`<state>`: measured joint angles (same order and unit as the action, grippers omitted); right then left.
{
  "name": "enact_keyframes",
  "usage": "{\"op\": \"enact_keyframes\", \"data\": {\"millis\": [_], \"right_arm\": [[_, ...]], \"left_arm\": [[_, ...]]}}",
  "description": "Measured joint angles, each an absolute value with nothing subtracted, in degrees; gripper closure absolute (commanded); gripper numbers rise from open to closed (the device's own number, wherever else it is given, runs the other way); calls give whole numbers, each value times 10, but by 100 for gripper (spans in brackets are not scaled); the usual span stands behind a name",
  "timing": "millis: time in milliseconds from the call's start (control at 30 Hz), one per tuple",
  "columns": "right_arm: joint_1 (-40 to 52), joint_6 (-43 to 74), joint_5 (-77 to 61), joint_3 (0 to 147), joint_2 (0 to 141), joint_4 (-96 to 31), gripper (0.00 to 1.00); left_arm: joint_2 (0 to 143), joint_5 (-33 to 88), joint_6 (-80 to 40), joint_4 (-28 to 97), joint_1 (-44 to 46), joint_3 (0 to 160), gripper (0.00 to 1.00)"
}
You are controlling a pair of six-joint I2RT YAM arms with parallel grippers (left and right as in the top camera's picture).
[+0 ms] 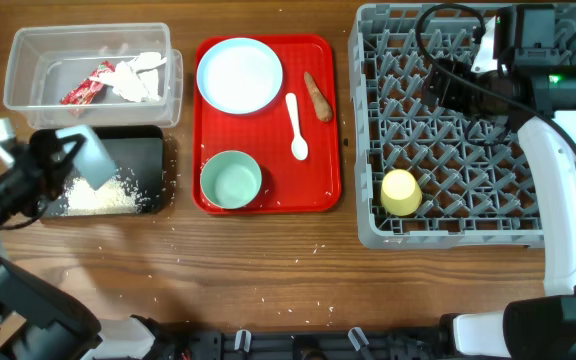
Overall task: Sort waste into correct bins and load items into the dishwasher rack
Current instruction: 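Tip the light-blue bowl over the black tray to dump the scrap, then set the light-blue bowl back on the red tray with the left gripper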
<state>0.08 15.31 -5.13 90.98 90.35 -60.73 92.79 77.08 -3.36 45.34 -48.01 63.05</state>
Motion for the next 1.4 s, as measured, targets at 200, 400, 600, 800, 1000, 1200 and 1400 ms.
{"op": "enact_keyframes", "data": {"millis": [200, 400, 600, 800, 1000, 1200, 1400], "right_arm": [[1, 153, -51, 910, 903, -608, 5], [1, 153, -51, 910, 903, -608, 5], [1, 153, -51, 910, 903, -608, 5], [1, 153, -51, 910, 903, -608, 5], [1, 153, -51, 910, 903, -609, 5], [1, 153, -51, 910, 903, -608, 5], [1, 153, -51, 910, 903, -604, 5]], "left_arm": [[932, 849, -46, 453, -515, 630, 96], [938, 871, -57, 454, -515, 630, 96], [938, 846, -67, 441, -515, 630, 96], [939, 830, -128, 408, -519, 630, 96], [939, 859, -175, 392, -519, 630, 96], [925, 841, -182, 383, -465, 630, 96], [826, 606, -184, 340, -238, 633, 96]]}}
